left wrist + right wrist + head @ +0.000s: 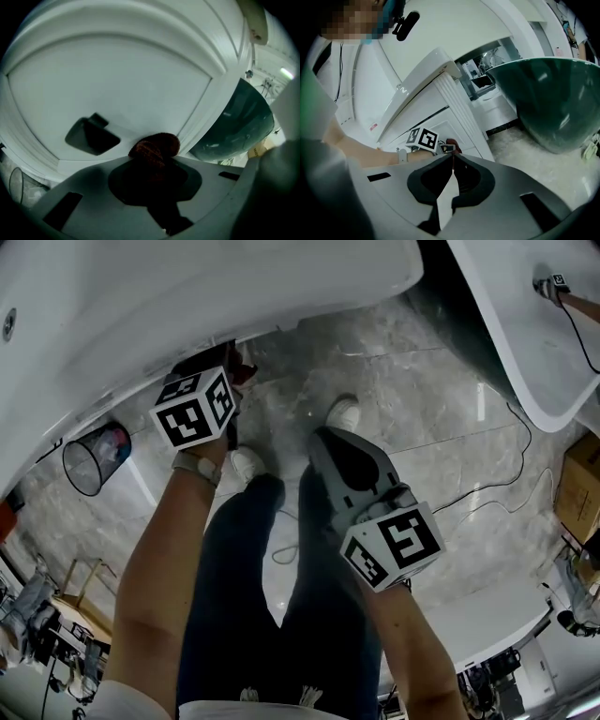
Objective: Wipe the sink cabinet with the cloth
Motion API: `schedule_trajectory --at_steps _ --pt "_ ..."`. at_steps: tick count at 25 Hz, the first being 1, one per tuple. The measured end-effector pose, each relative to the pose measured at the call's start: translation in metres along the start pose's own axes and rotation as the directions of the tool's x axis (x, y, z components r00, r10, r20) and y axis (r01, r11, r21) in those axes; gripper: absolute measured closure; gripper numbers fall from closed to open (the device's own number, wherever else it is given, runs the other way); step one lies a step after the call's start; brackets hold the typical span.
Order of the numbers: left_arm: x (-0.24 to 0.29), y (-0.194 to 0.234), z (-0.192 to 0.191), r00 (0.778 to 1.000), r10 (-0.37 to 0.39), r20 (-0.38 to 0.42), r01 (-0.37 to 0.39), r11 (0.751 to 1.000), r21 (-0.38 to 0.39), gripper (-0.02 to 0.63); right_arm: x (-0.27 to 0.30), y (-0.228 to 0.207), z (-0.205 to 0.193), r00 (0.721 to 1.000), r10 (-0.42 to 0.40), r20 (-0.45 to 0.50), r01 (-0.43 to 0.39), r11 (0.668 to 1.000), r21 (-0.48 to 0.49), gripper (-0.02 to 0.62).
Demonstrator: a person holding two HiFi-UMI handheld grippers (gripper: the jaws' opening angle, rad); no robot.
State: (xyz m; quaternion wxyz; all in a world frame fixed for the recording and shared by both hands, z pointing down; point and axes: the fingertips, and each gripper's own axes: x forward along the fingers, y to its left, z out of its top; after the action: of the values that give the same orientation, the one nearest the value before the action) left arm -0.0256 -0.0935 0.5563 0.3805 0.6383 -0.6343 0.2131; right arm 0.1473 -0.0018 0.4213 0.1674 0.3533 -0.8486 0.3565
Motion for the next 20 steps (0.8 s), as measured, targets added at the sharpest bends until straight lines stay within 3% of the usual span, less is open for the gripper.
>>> schedule_trajectory --at_steps 6,11,16,20 --pt "-0.015 -0.035 0.026 0.999 -0.046 0.024 0.047 0.997 -0.058 0.545 -0.006 -0.009 0.018 1.0 -0.002 -0.002 0.002 0.999 -0.036 0.568" --pt "-0.045 -0.039 0.049 0.99 -0.071 0.125 0.08 0.994 -0.069 0.545 0.003 -0.011 0.026 1.0 -0.005 0.006 0.005 0.999 -0.048 0.569" --pt "-0.08 -0.02 0.064 0.976 -0.082 0.203 0.094 0.994 -0.047 0.545 0.015 0.009 0.022 1.0 0.002 -0.001 -0.002 0.999 -0.041 0.568" --pt "-0.099 0.016 0.061 0.975 -0.037 0.218 0.057 0.995 -0.087 0.545 0.026 0.033 0.011 0.999 0.028 -0.027 -0.03 0.998 -0.057 0.568"
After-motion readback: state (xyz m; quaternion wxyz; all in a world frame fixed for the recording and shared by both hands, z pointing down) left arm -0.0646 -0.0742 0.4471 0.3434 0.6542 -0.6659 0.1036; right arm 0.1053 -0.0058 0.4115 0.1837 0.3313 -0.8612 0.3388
